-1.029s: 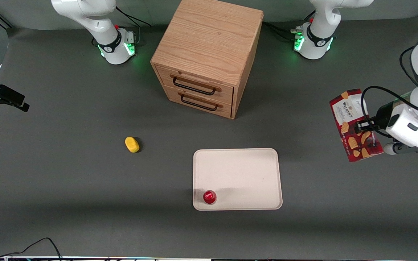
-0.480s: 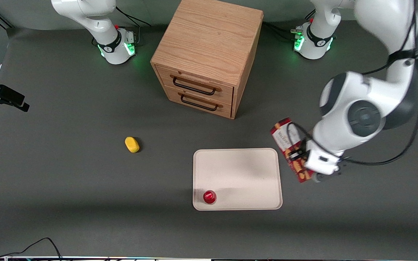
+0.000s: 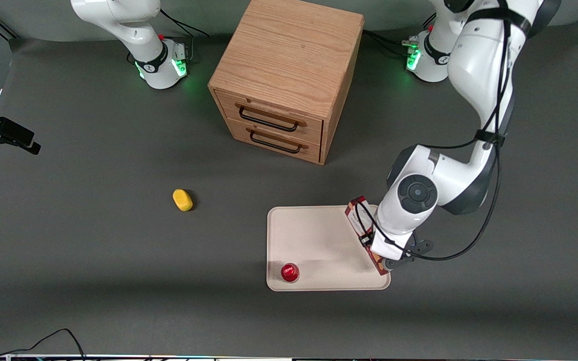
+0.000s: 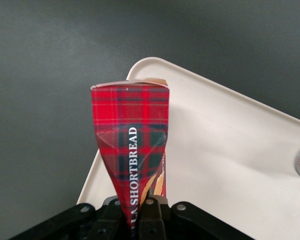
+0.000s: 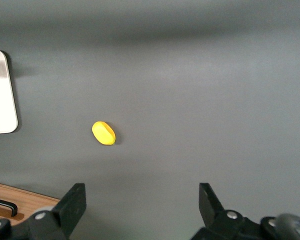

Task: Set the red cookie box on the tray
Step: 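Carry the held box over the white tray with the left gripper, then lower the box onto the tray and open the left gripper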

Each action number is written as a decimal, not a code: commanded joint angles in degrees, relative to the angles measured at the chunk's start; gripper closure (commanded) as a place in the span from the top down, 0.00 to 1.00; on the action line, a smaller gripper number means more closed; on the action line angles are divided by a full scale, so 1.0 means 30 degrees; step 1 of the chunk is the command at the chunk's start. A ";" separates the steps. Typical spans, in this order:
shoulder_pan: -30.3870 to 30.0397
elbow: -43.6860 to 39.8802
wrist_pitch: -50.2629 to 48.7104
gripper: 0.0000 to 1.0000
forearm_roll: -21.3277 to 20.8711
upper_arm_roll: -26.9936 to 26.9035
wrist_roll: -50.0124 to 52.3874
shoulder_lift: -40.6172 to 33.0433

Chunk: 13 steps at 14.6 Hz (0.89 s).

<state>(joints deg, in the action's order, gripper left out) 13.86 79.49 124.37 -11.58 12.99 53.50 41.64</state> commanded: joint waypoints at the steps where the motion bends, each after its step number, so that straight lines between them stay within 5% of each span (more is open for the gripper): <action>1: 0.0184 -0.0716 -0.0031 0.00 -0.0709 0.0092 0.0186 0.0590; 11: 0.0448 0.1040 0.3101 0.05 -0.1443 0.0151 0.0186 0.1382; 13: 0.0419 0.1071 0.3134 0.80 -0.1413 0.0151 0.0157 0.1382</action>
<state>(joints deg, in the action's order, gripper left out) 14.93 81.07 132.33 -14.93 13.54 53.45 46.15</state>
